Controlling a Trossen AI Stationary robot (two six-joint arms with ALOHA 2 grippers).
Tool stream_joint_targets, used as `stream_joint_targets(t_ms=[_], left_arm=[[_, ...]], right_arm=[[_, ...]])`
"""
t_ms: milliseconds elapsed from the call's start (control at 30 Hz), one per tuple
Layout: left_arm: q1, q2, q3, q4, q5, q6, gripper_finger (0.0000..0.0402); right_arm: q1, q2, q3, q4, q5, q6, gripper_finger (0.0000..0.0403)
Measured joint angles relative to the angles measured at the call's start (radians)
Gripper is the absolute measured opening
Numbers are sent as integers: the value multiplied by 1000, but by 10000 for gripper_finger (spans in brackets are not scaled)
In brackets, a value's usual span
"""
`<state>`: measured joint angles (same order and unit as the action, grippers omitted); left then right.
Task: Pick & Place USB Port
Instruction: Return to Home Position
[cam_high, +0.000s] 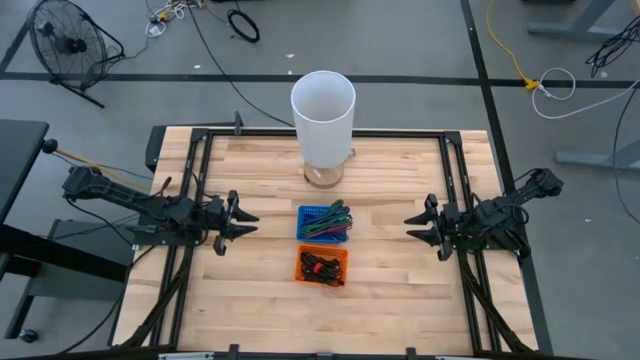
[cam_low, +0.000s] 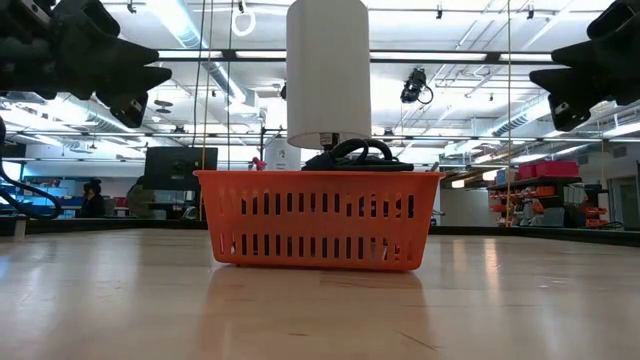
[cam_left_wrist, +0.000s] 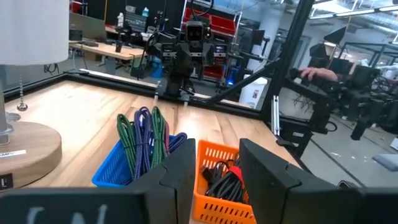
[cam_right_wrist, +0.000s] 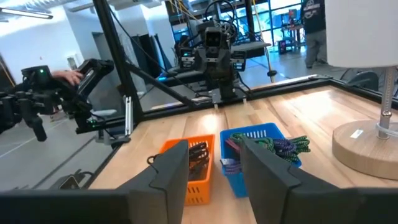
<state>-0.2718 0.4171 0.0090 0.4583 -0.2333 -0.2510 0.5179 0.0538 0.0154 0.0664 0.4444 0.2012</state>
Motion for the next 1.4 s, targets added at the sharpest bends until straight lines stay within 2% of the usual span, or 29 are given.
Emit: stream_joint_targets(t_ms=[100,233,633,900,1000,1200,1400], left_arm=[[0,-8,0,-6,1,0,128],[0,-47,-1,-25,2,0,128],[3,-307,-1,-204,2,-1,128],[96,-417,-1,-242,2,-1,128],[121,-417,-1,-237,0,-1,128],[136,-417,-1,-255,2,-1,128],[160,-417,-1,-255,2,-1,128]], right_arm=[[-28,-18,0,-1,-8,0,146],[-130,-53,0,0,-58,0,146],[-447,-54,0,19,-87,0,146],[-640,-54,0,20,-93,0,146],[-640,-54,0,20,-92,0,146],[-544,-54,0,22,-72,0,146],[-537,-54,0,22,-70,0,146]])
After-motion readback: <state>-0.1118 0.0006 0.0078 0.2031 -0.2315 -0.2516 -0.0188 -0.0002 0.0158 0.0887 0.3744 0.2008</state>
